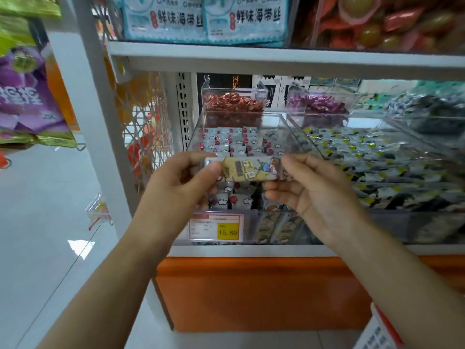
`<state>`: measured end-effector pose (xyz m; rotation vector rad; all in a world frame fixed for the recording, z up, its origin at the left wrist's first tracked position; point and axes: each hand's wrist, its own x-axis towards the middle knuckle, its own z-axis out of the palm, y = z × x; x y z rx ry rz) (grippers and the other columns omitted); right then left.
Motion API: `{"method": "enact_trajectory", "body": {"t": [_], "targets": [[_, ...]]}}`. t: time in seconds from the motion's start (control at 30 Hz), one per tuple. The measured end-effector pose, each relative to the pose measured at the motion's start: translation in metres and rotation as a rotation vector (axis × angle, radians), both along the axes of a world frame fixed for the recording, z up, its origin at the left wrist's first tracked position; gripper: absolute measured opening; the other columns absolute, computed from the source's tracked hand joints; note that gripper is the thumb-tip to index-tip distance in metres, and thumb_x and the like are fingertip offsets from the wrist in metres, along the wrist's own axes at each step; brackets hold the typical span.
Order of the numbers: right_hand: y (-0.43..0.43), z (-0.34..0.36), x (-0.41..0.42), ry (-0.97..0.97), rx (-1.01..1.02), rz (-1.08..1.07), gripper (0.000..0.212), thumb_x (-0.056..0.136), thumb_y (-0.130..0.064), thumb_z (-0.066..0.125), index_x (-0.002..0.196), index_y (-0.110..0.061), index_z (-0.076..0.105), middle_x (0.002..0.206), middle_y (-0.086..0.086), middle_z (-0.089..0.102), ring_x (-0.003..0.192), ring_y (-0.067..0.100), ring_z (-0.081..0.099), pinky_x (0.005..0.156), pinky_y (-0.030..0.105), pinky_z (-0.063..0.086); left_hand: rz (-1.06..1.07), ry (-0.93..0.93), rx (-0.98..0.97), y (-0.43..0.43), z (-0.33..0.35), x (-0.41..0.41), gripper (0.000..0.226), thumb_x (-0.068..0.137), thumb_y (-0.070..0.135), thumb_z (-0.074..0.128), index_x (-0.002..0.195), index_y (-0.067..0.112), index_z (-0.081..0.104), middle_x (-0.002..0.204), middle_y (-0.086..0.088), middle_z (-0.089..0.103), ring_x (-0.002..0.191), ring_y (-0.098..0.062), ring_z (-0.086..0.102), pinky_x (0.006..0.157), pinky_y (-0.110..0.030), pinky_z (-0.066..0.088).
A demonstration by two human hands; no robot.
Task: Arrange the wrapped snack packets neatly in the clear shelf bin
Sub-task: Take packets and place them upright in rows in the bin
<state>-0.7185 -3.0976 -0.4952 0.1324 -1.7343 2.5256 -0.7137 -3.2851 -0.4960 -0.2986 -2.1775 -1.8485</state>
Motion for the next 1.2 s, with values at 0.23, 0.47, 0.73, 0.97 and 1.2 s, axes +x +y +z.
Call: {"method": "enact_trajectory", "body": {"t": [0.23,0.47,0.73,0.97,1.2], "targets": [[0.010,0.000,0.000,-0.060,0.064,-0.012,0.011,0.069,-0.024,0.064,0.072,-0.013,0.067,0.055,-0.001,0.058,0.045,0.010,0.055,0.040,0.018,0.046,-0.201,-0.234,0.490,0.004,0.001,-0.005,0.023,0.070,0.034,0.063,0.076,0.013,0.068,0.067,-0.005,0.059,0.050,-0.008,0.053,0.043,-0.016,0.045],[0.011,0.001,0.000,-0.148,-0.131,0.065,0.014,0.071,-0.020,0.064,0.057,-0.017,0.063,0.050,0.000,0.051,0.037,0.007,0.043,0.034,0.017,0.036,-0.146,-0.252,0.479,0.005,0.001,-0.005,0.030,0.072,0.031,0.059,0.086,0.004,0.062,0.057,-0.007,0.060,0.044,-0.009,0.053,0.041,-0.015,0.046],[0.009,-0.002,-0.003,-0.164,-0.191,0.024,0.008,0.077,-0.011,0.060,0.083,-0.007,0.063,0.051,0.002,0.056,0.039,0.006,0.048,0.036,0.015,0.040,-0.199,-0.242,0.535,0.007,0.003,-0.002,0.020,0.082,0.025,0.056,0.091,0.010,0.065,0.067,-0.004,0.066,0.049,-0.008,0.058,0.045,-0.015,0.049],[0.012,-0.002,0.000,0.047,0.063,0.072,0.020,0.063,-0.023,0.070,0.080,-0.015,0.075,0.065,0.000,0.067,0.056,0.009,0.060,0.050,0.018,0.049,-0.137,-0.204,0.476,0.004,0.003,-0.002,0.038,0.075,0.035,0.058,0.091,0.001,0.065,0.062,-0.008,0.061,0.046,-0.007,0.056,0.046,-0.013,0.049],[0.007,-0.006,0.003,0.272,0.411,-0.173,0.009,0.085,-0.008,0.063,0.078,-0.008,0.069,0.070,0.006,0.071,0.056,0.015,0.067,0.054,0.018,0.053,-0.137,-0.225,0.522,0.008,0.004,-0.001,0.031,0.071,0.035,0.058,0.081,0.006,0.066,0.053,0.000,0.061,0.049,-0.004,0.058,0.049,-0.011,0.049]]}}
